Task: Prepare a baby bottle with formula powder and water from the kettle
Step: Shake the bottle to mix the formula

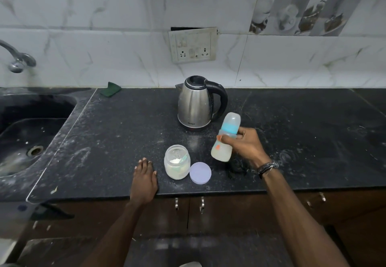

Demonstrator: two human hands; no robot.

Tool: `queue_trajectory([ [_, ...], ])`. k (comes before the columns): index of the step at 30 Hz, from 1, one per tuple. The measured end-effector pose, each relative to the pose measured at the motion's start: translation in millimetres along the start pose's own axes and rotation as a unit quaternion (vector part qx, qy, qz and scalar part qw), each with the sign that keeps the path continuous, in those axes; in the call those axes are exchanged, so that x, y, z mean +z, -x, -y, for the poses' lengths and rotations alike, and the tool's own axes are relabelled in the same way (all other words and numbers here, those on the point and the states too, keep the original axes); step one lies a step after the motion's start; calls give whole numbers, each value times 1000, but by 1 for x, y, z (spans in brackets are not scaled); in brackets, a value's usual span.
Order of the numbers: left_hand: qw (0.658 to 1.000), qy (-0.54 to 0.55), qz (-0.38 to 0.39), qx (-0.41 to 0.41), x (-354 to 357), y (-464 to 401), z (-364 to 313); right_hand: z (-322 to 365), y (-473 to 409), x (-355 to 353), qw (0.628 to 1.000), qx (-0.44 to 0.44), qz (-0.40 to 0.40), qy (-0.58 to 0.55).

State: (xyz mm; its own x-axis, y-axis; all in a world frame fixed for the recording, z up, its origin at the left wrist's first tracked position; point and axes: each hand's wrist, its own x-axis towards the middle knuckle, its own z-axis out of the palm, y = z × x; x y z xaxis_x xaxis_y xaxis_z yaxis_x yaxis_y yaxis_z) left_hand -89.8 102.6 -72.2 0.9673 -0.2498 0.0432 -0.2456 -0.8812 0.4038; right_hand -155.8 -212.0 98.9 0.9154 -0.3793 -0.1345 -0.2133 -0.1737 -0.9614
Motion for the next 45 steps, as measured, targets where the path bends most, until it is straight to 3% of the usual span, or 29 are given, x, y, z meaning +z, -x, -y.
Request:
queue_trajectory([
  [3,1000,-1,1,2,-2,0,0,2,0,-3,998,4,46,-36],
  [6,1000,-2,0,2,-1,0,0,6,-2,-4,1000,-17,-4,-16],
  [10,1000,7,-6,3,-1,0,0,5,2,-5,998,-1,47,-51],
  [14,1000,6,-4,3,-1,0,0,6,1,-4,1000,-4,5,-27],
  [17,1000,8,-5,4,-1,-1,-1,3,5,-7,997,10,67,-25],
  [21,1000,7,-7,3,-1,0,-1,3,3,-9,1000,7,20,6],
  [25,1000,8,-11,5,-1,-1,0,1,5,-12,998,18,67,2],
  [27,1000,4,-7,4,0,0,0,2,2,-15,997,26,47,60],
  [29,1000,5,-7,3,0,-1,0,1,2,-17,988,43,87,116],
  [31,1000,6,-10,5,0,-1,0,1,5,-17,988,37,138,58],
  [33,1000,3,-7,4,0,0,0,3,4,-13,995,21,96,-9],
  [35,1000,2,-2,1,-2,0,-1,7,1,-10,997,18,51,54],
  [38,1000,5,-9,5,-2,0,-1,4,2,-5,990,24,101,100],
  [40,1000,7,-10,4,-1,0,-1,2,3,-3,995,23,81,44],
  [42,1000,5,-5,0,-1,1,-1,2,2,-3,994,22,53,98],
  [45,1000,7,-9,4,-2,-1,-2,-1,3,-1,991,34,87,92],
])
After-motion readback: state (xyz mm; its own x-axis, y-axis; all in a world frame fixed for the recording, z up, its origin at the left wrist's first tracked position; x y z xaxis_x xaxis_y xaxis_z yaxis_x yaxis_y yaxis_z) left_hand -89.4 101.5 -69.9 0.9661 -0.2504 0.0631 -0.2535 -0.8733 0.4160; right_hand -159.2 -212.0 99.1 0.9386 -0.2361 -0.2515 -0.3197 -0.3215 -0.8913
